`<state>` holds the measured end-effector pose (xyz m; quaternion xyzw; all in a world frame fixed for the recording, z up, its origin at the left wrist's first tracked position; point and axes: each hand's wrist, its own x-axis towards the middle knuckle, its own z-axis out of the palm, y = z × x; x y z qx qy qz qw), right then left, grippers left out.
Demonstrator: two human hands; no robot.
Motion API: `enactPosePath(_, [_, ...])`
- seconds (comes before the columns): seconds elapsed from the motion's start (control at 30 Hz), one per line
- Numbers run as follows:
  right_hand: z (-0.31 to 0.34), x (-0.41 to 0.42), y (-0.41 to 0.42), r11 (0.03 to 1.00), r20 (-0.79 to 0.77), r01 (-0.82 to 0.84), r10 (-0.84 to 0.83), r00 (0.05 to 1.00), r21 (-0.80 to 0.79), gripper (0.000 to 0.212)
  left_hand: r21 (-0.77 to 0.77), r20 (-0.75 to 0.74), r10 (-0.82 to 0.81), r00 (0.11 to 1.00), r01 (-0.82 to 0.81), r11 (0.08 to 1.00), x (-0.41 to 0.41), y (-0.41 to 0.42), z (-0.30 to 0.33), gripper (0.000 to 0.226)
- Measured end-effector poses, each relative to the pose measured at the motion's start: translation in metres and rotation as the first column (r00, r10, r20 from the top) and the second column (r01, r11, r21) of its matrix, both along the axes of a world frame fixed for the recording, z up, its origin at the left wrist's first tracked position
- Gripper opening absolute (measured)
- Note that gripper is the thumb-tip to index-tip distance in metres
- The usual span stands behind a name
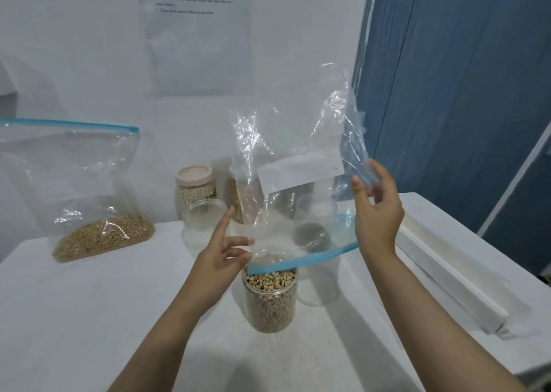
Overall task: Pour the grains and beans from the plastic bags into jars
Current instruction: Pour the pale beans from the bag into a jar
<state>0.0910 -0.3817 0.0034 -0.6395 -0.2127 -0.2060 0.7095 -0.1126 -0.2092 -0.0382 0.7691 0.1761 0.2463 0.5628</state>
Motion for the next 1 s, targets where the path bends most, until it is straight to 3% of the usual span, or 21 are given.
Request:
enactPosePath(0.13, [0.000, -0.006, 0.001, 1.000, 0.058, 0.021, -0.020, 0.998, -0.008, 0.038, 0.020, 0.013, -0.038, 0.999, 0.038, 0.999, 0.001, 0.004, -0.002, 0.083])
enactPosePath(0.43, [0.003, -0.011, 0.006, 0.997, 0.149, 0.082, -0.082, 0.985, 0.004, 0.032, 0.129, 0.069, -0.079, 0.994, 0.069, 0.989, -0.001, 0.006, -0.002, 0.046])
enactPosePath(0.67, [0.006, -0.008, 0.005, 0.992, 0.169, 0.122, -0.122, 0.978, 0.010, 0.033, 0.288, 0.017, -0.147, 0.989, 0.136, 0.948, 0.000, 0.011, 0.001, 0.069])
enactPosePath(1.0, [0.001, -0.009, 0.007, 0.995, 0.198, 0.097, -0.091, 0.976, -0.021, 0.034, 0.383, 0.039, -0.134, 0.990, 0.109, 0.917, 0.005, 0.016, -0.005, 0.070])
